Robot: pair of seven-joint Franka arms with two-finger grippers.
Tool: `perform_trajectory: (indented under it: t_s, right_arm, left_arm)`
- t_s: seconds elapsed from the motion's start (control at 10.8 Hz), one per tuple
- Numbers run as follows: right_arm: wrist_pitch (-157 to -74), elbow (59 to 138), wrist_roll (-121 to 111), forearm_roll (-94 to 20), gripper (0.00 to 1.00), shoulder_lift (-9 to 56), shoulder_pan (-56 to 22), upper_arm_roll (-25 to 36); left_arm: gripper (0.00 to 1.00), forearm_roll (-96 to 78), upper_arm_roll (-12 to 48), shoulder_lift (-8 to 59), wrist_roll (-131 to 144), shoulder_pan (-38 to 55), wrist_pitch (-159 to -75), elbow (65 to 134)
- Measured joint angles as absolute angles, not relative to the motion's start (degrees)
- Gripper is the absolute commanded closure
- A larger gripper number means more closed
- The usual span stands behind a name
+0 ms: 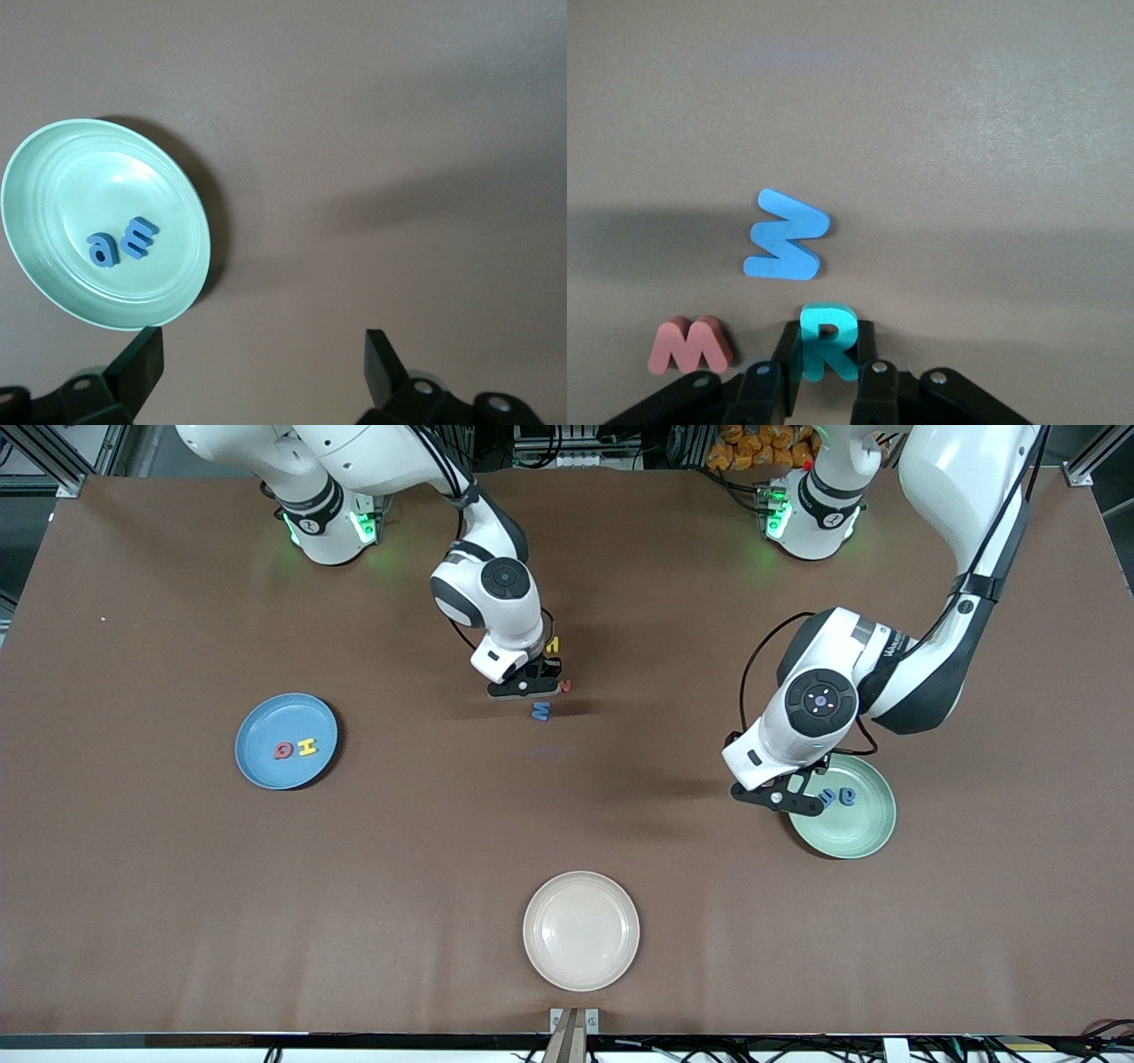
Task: Sort uppercase to blue plate, lowercase to green plate
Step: 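Release the E on the green plate while the right gripper grasps the teal R, then carry the R to the blue plate while the left gripper reaches the blue W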
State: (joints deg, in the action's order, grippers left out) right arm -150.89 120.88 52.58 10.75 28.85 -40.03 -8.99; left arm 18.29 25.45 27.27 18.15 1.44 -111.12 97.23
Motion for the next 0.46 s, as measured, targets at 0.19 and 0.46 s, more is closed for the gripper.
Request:
perform_trajectory:
  t_s: [0.19,0.46]
  right_arm:
    - [-150.9,120.9,52.5,10.8,0.79,28.9,-40.0,-9.0]
    - [-150.5,120.8,49.5,10.8,0.79,28.9,-38.5,-9.0]
  left_arm:
    - [0.00,18.3,25.4,27.3,18.1,1.4,-111.1,97.2]
    - [0.00,18.3,25.4,27.3,18.1,1.5,-111.1,97.3]
